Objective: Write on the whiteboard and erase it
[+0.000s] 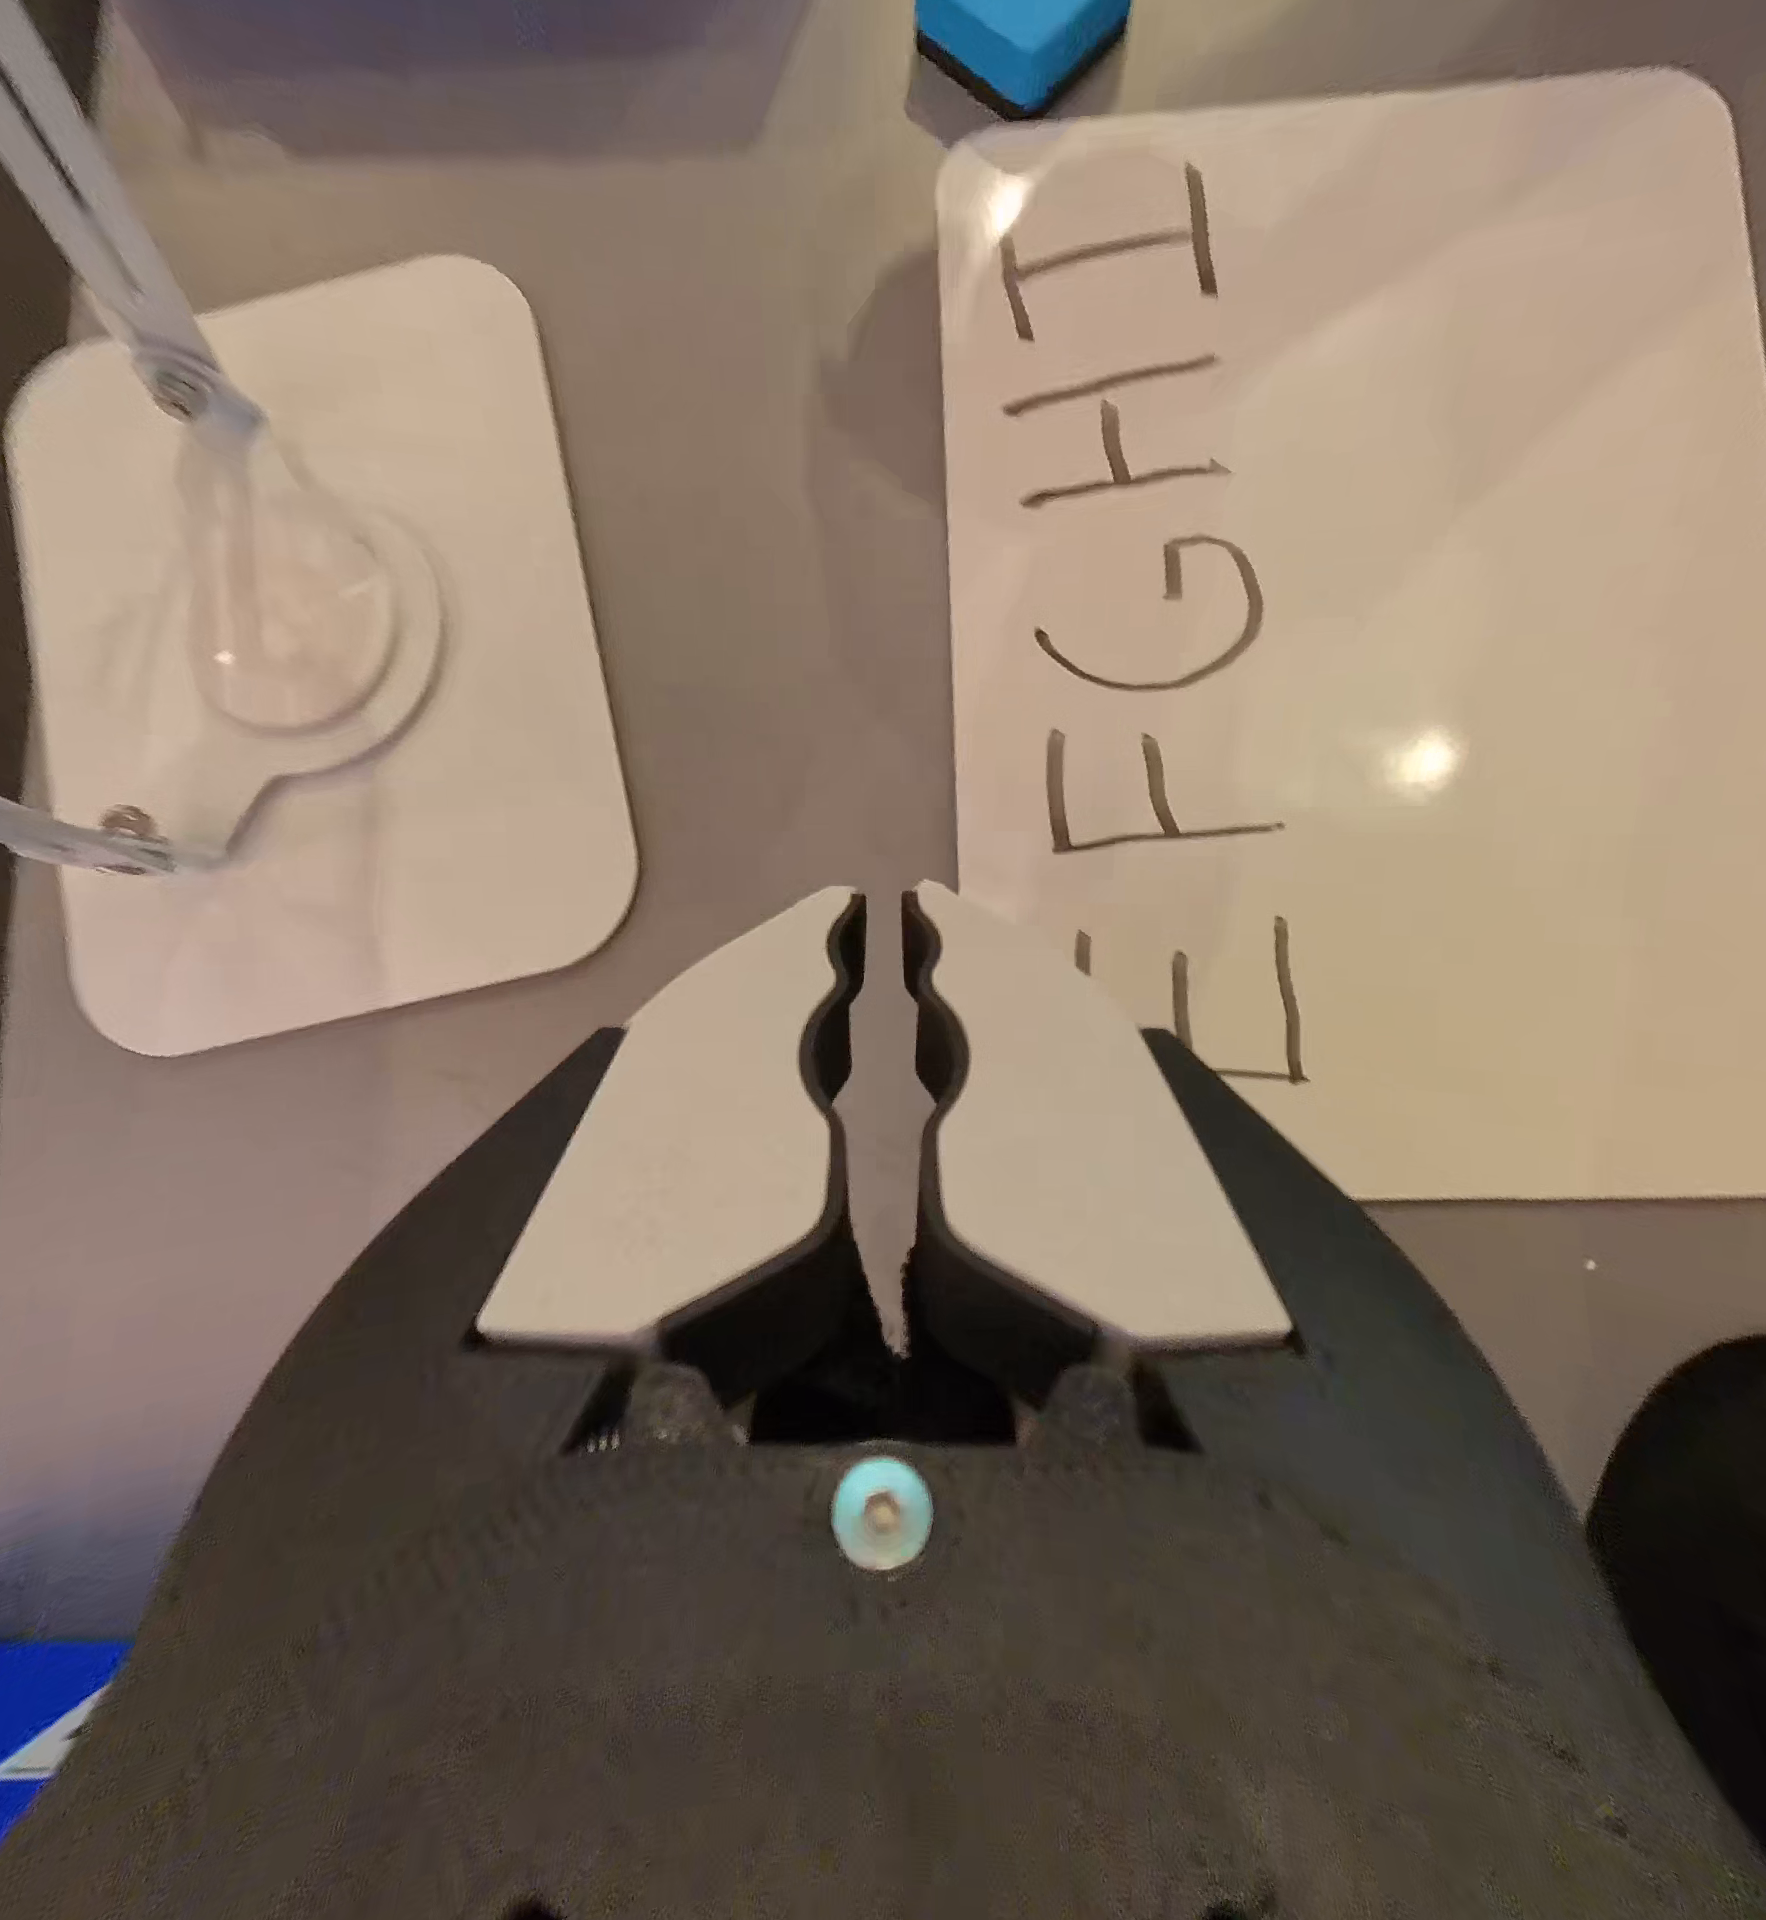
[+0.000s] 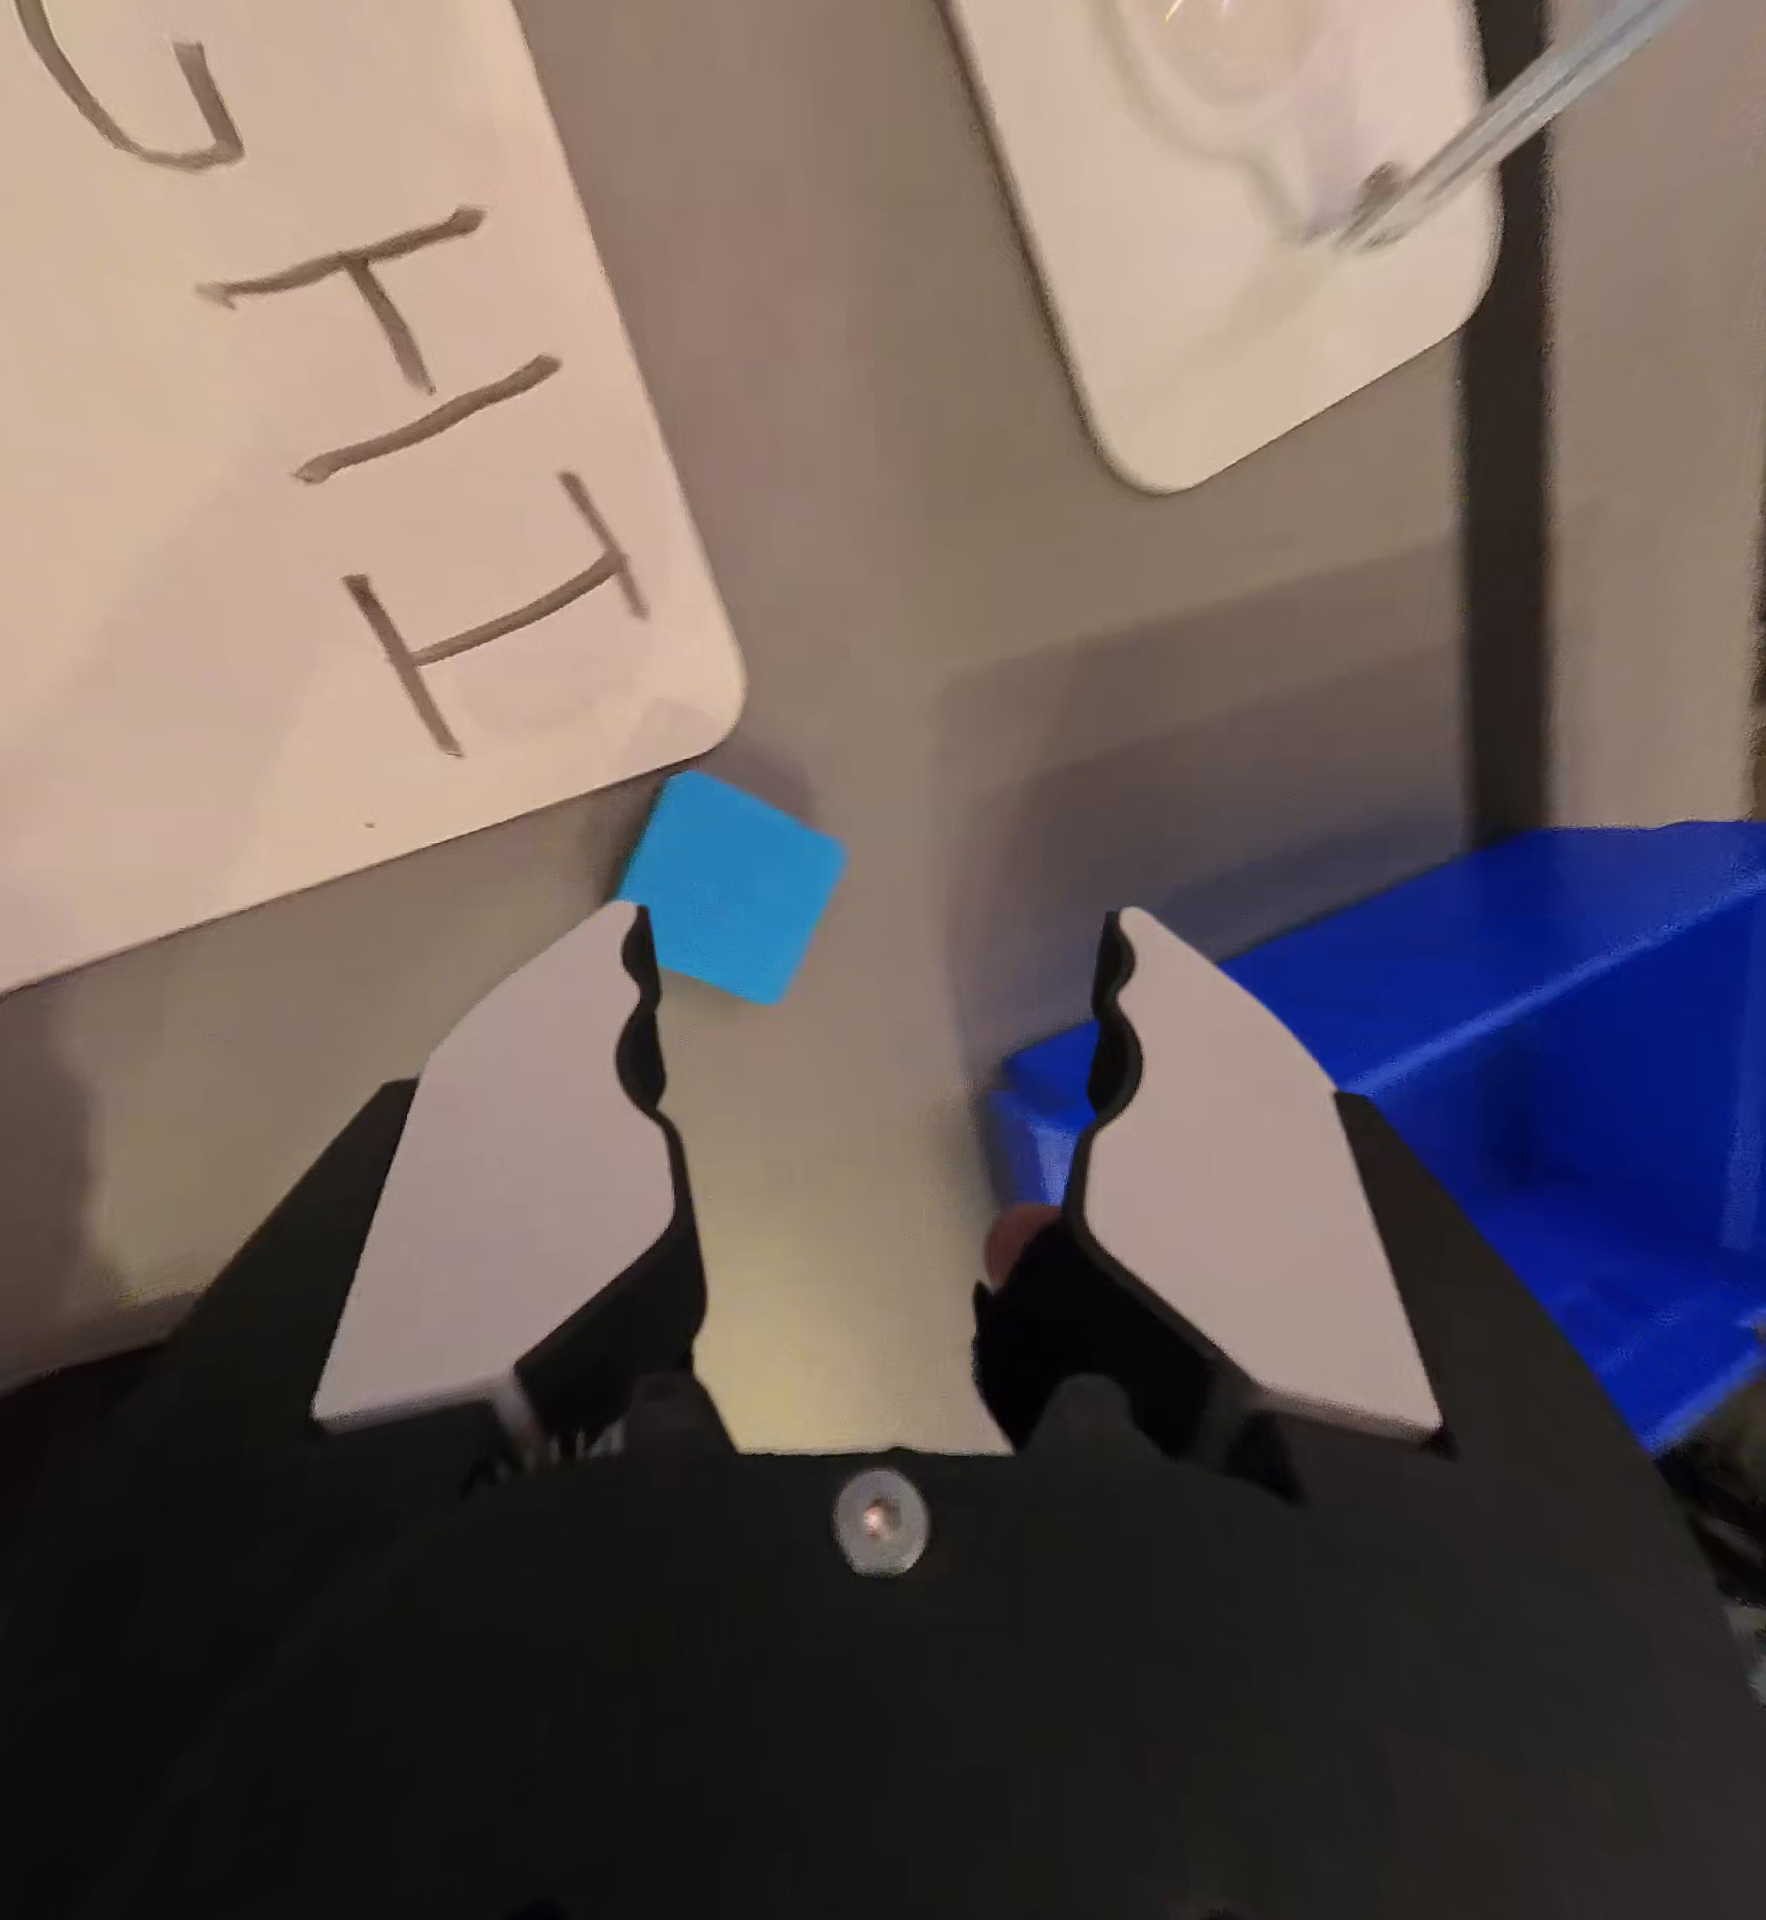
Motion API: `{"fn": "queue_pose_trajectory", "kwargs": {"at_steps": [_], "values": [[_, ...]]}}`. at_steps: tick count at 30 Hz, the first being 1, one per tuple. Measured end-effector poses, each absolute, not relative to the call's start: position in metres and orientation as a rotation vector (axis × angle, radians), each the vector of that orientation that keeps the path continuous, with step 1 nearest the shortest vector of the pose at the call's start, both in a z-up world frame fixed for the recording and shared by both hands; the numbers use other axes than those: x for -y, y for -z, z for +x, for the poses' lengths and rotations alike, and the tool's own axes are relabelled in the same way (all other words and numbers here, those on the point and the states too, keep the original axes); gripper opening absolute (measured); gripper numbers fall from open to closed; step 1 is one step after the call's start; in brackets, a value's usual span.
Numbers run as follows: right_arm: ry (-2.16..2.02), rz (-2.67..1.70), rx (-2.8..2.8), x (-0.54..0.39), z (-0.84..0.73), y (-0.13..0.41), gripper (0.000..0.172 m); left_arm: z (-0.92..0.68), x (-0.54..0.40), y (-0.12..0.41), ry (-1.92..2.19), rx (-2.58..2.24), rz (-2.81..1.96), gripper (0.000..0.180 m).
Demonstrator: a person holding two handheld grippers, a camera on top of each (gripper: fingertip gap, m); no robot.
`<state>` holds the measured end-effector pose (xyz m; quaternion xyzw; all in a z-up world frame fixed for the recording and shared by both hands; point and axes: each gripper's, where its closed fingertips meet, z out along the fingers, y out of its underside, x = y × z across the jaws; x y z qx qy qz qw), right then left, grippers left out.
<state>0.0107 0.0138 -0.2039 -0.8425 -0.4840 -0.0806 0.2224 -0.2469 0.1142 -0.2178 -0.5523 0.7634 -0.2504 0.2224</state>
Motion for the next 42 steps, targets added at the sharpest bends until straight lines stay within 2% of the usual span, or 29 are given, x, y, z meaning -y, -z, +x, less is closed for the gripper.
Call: {"fn": "queue_pose_trajectory", "kwargs": {"at_steps": [5, 10, 14, 17, 19, 21, 31, 38, 42], "values": [[0.148, -2.497, 1.133, -0.002, 0.012, 0.251, 0.077, -0.256, -0.101, 0.233, 0.764, -2.173, -1.56, 0.007], [0.09, -2.588, 1.038, -0.001, 0.015, 0.271, 0.069, -0.269, -0.092, 0.255, 0.778, -2.235, -1.625, 0.009], [0.067, -2.638, 1.024, 0.0, 0.018, 0.286, 0.071, -0.277, -0.091, 0.26, 0.788, -2.239, -1.657, 0.01], [0.045, -2.642, 0.999, -0.002, 0.018, 0.288, 0.069, -0.282, -0.09, 0.266, 0.796, -2.245, -1.686, 0.01], [0.031, -2.635, 0.999, -0.003, 0.017, 0.29, 0.058, -0.286, -0.09, 0.27, 0.799, -2.259, -1.709, 0.01], [0.027, -2.625, 1.011, -0.003, 0.016, 0.29, 0.055, -0.288, -0.091, 0.273, 0.791, -2.264, -1.723, 0.009], [-0.12, -2.436, 1.204, 0.005, -0.043, 0.26, 0.055, -0.292, -0.086, 0.291, 0.774, -2.334, -1.767, 0.005], [-0.069, -2.465, 1.352, 0.016, -0.06, 0.288, 0.076, -0.291, -0.088, 0.293, 0.79, -2.321, -1.768, 0.005], [-0.071, -2.43, 1.296, 0.012, -0.065, 0.275, 0.065, -0.291, -0.09, 0.295, 0.782, -2.319, -1.777, 0.005]]}}
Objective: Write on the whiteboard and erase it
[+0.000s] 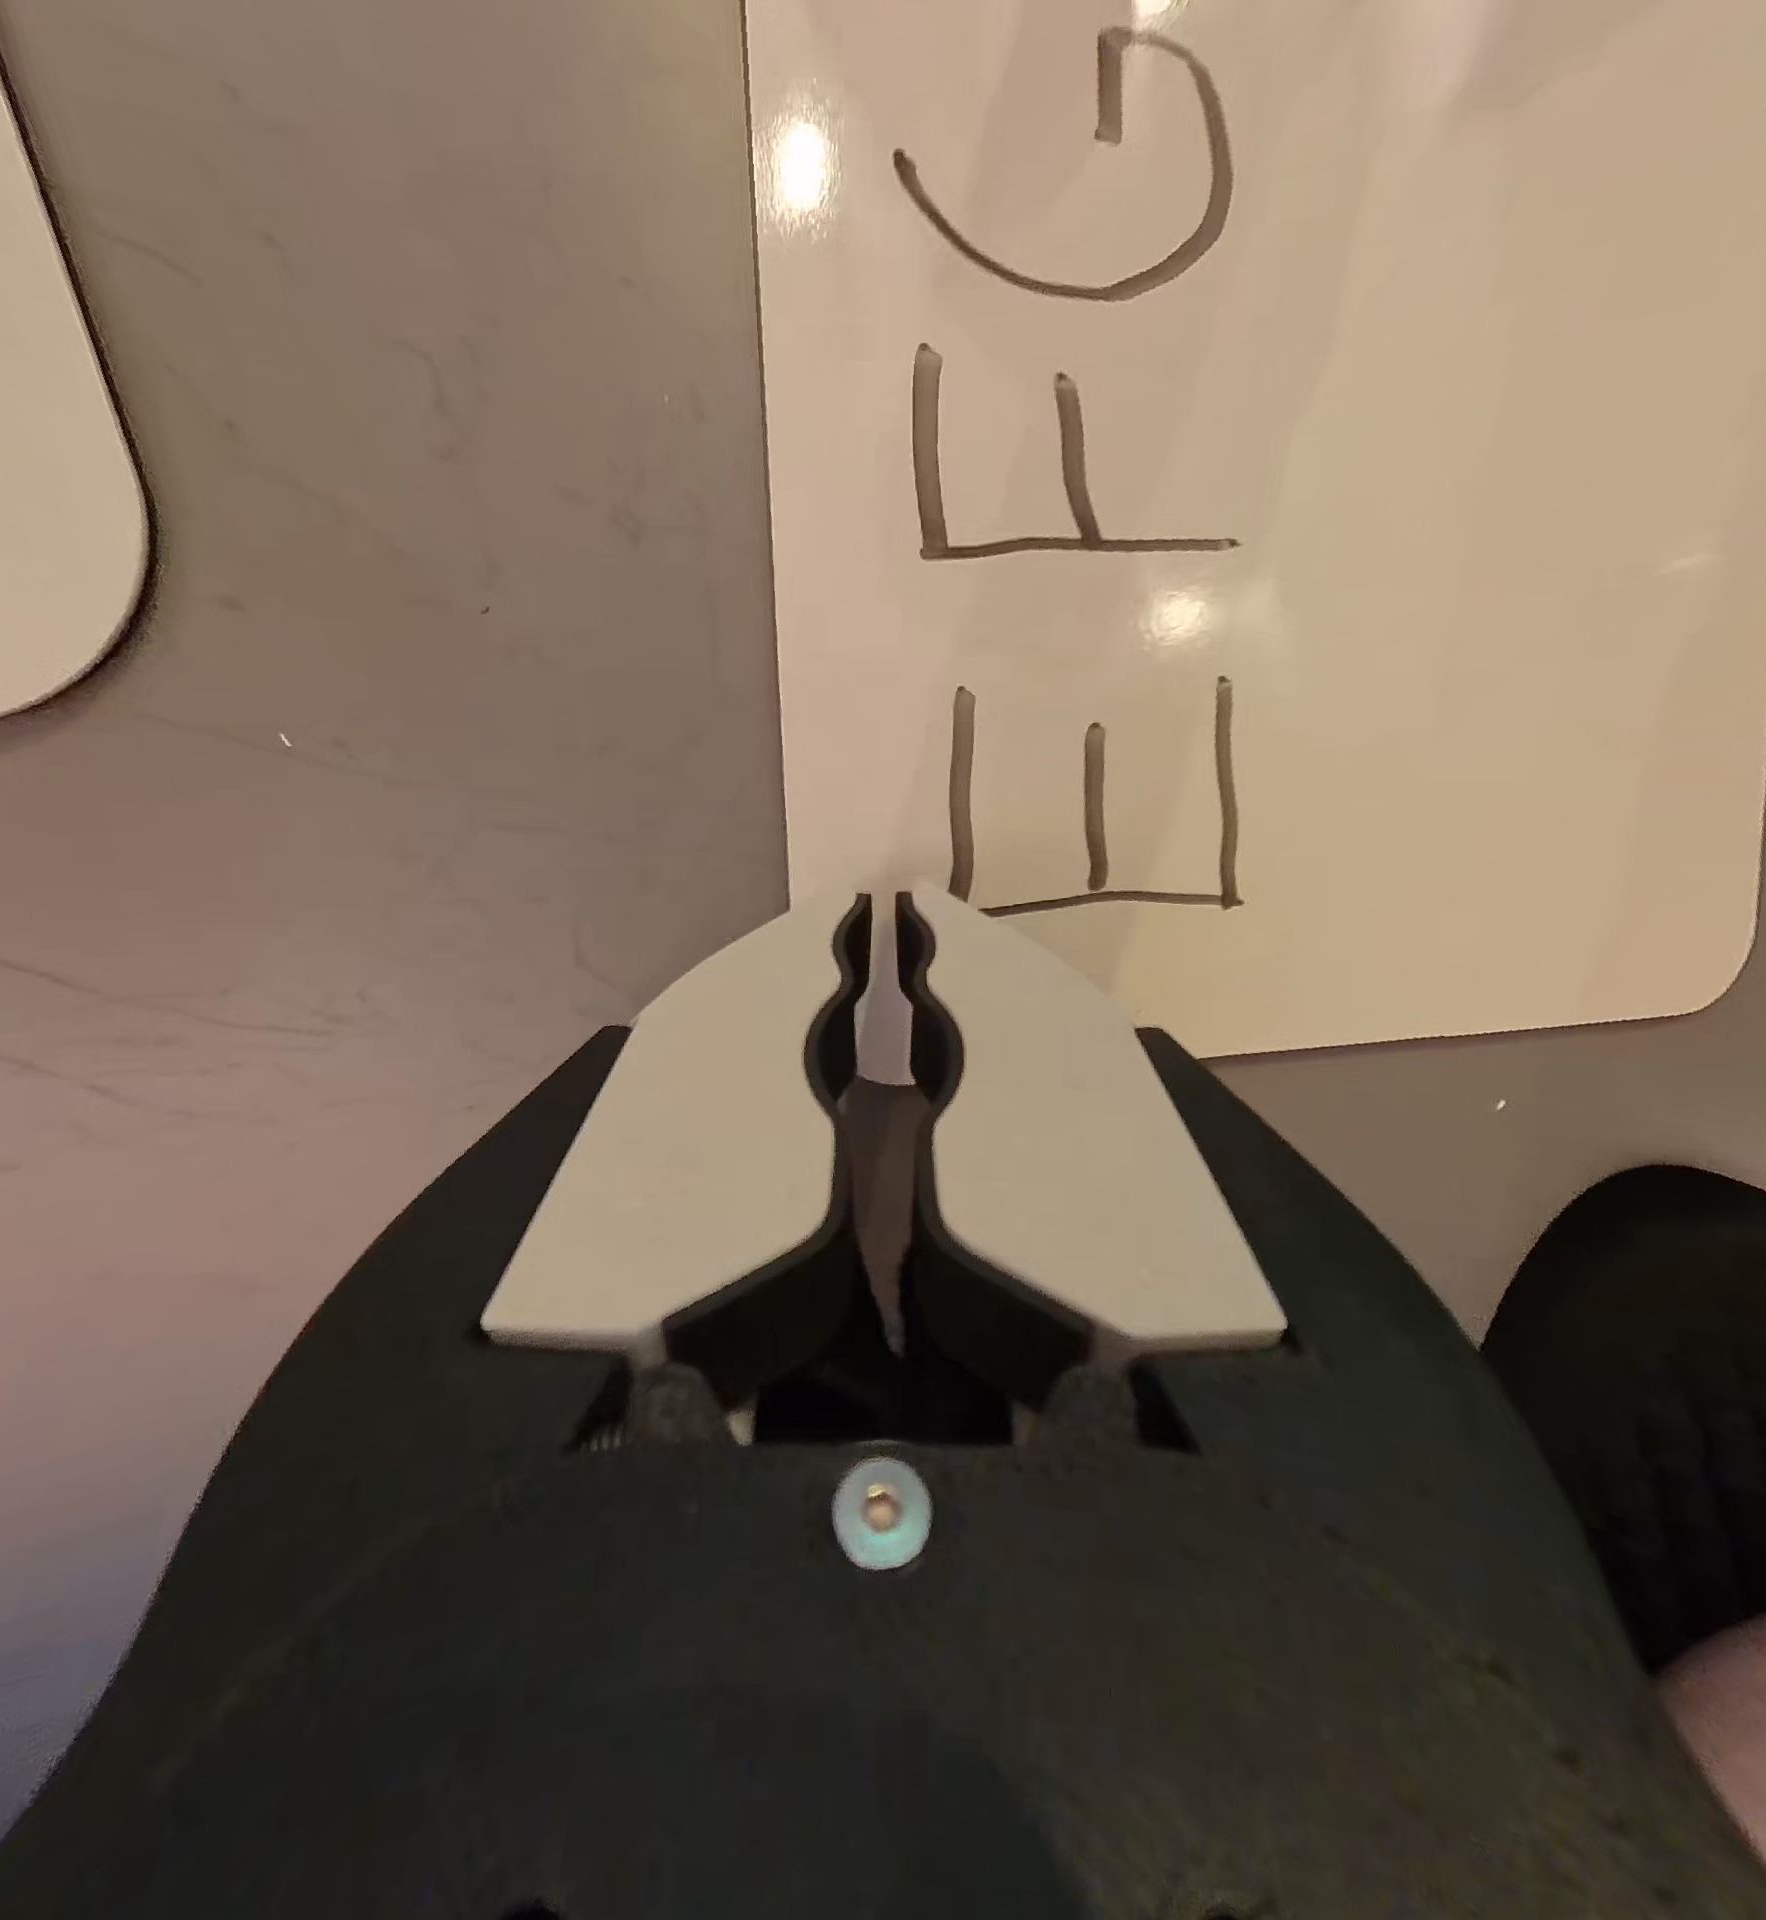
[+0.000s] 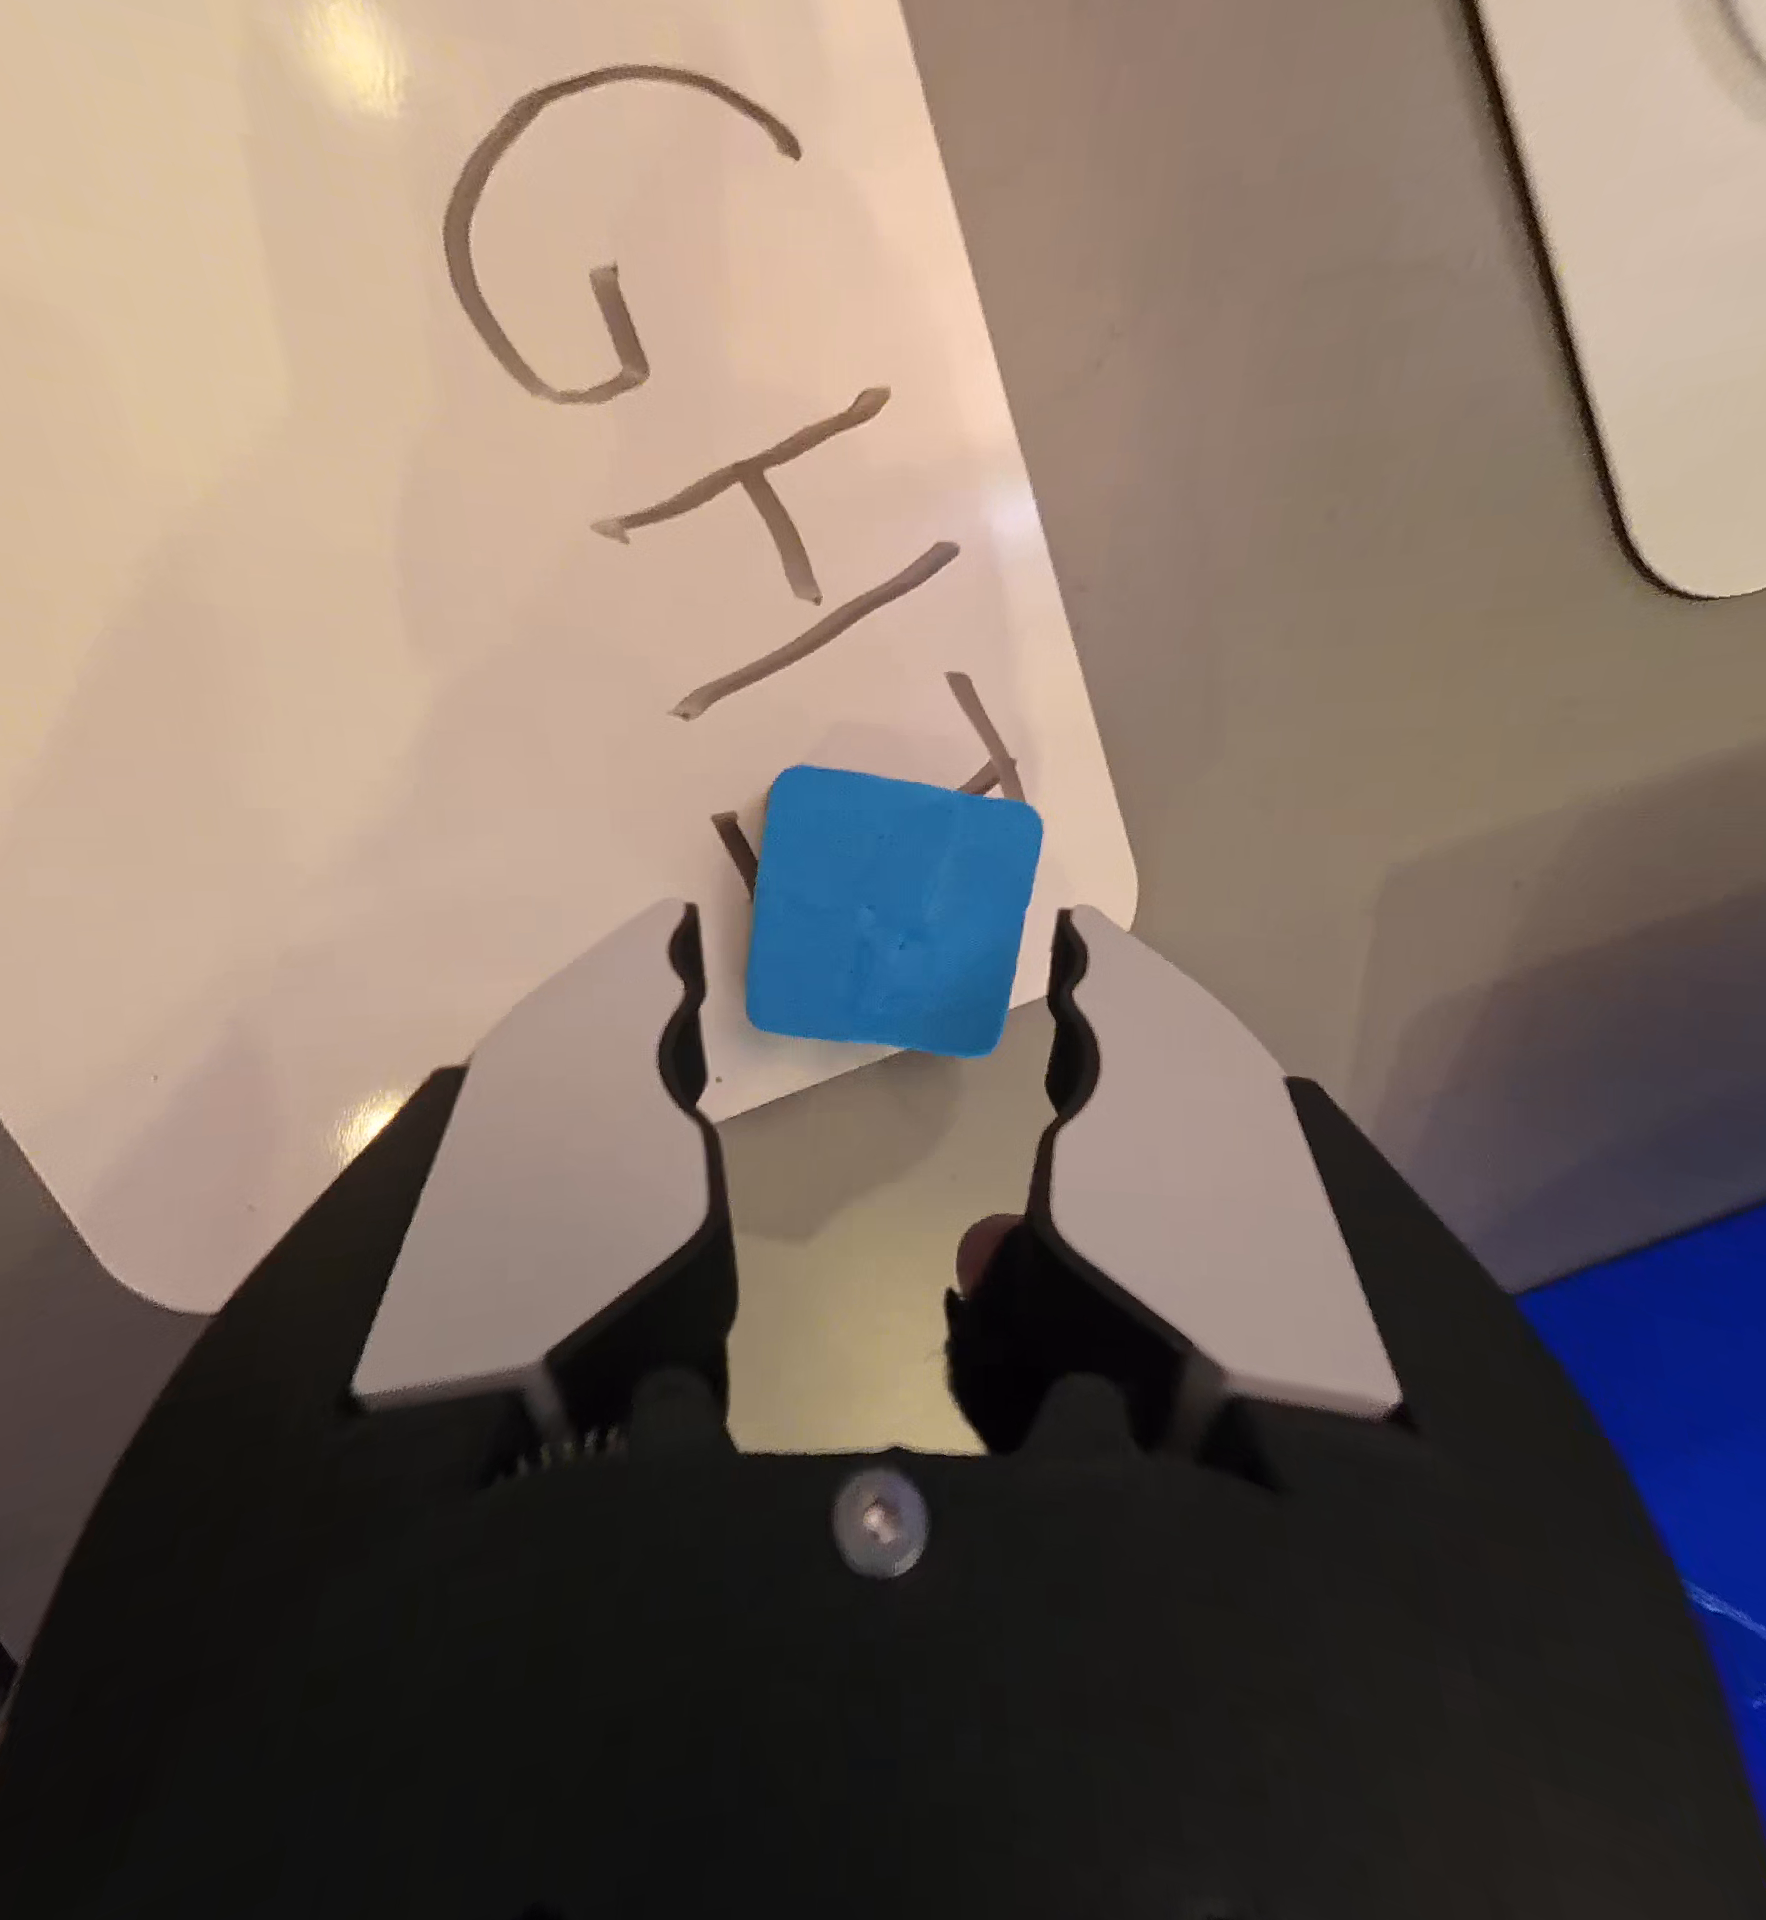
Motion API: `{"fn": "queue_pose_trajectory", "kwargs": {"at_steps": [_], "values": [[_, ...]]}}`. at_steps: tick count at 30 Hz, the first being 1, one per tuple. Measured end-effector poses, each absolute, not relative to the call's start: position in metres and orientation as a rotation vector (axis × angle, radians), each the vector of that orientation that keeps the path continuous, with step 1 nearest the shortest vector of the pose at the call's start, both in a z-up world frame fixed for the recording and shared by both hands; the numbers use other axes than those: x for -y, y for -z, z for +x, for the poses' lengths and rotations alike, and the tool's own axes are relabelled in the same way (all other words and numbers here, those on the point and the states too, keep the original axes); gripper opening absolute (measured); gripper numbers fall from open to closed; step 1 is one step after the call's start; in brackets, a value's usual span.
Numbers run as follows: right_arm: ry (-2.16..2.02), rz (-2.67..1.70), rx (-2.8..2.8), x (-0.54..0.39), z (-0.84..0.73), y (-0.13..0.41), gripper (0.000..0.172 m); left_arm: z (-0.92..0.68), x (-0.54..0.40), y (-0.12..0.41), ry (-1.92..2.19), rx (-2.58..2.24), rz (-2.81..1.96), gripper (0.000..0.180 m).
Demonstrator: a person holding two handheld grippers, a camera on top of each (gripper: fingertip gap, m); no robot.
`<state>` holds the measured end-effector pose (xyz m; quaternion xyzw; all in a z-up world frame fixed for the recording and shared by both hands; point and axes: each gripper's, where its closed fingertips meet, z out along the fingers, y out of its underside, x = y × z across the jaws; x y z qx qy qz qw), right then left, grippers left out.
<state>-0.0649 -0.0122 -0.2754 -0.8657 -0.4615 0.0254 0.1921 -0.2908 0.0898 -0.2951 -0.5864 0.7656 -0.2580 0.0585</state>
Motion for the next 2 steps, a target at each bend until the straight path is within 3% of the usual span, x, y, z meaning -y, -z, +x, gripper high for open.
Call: {"fn": "queue_pose_trajectory", "kwargs": {"at_steps": [2], "values": [[-0.044, -2.445, 1.266, 0.0067, -0.0632, 0.2776, 0.054, -0.2893, -0.0882, 0.2965, 0.814, -2.319, -1.78, 0.001]]}}
